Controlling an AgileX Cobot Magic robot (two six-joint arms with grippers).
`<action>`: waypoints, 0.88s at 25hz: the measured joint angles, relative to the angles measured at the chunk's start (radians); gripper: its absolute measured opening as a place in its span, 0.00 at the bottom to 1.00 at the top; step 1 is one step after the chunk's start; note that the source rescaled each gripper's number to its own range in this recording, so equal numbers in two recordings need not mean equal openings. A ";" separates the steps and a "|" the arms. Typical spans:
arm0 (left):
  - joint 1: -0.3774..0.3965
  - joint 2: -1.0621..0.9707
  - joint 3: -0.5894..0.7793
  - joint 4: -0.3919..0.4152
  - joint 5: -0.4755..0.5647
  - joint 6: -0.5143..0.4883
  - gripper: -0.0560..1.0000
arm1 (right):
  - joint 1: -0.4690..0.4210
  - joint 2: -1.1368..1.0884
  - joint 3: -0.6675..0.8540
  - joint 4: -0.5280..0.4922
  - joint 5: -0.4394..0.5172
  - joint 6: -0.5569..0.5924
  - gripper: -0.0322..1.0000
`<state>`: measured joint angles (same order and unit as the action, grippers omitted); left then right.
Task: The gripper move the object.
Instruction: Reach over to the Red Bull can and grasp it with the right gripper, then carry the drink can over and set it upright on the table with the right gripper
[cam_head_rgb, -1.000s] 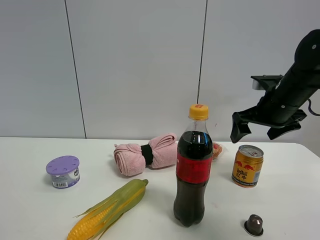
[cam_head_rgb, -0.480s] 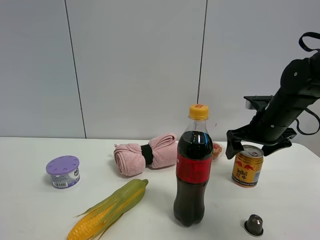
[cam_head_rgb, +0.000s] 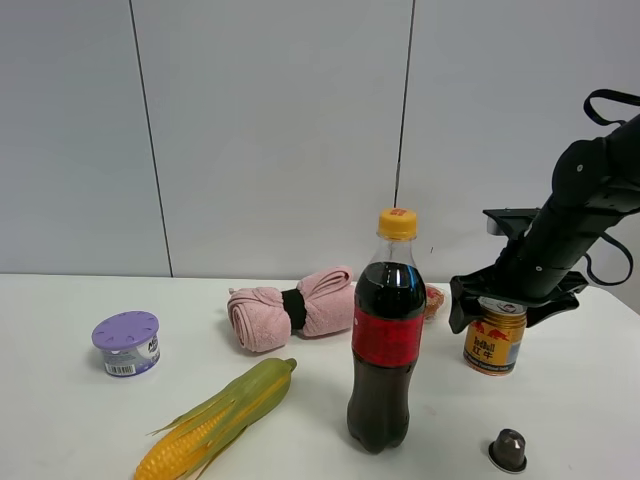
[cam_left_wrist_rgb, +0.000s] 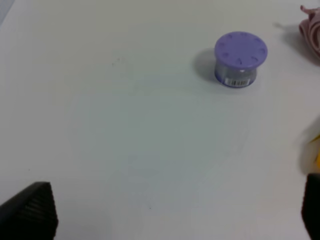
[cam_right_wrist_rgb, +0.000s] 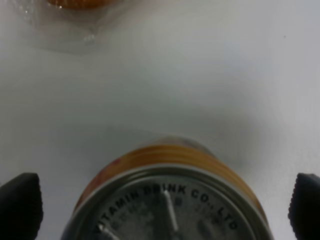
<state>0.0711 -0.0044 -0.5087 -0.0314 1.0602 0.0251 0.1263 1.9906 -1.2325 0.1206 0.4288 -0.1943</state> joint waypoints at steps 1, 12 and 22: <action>0.000 0.000 0.000 0.000 0.000 0.000 1.00 | 0.000 0.001 0.000 0.000 -0.001 0.000 1.00; 0.000 0.000 0.000 0.000 0.000 0.000 1.00 | 0.000 0.002 0.000 0.002 -0.001 0.000 0.77; 0.000 0.000 0.000 0.000 0.000 0.000 1.00 | 0.000 0.002 0.000 0.002 -0.001 0.000 0.04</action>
<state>0.0711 -0.0044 -0.5087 -0.0314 1.0602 0.0251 0.1263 1.9931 -1.2325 0.1227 0.4279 -0.1943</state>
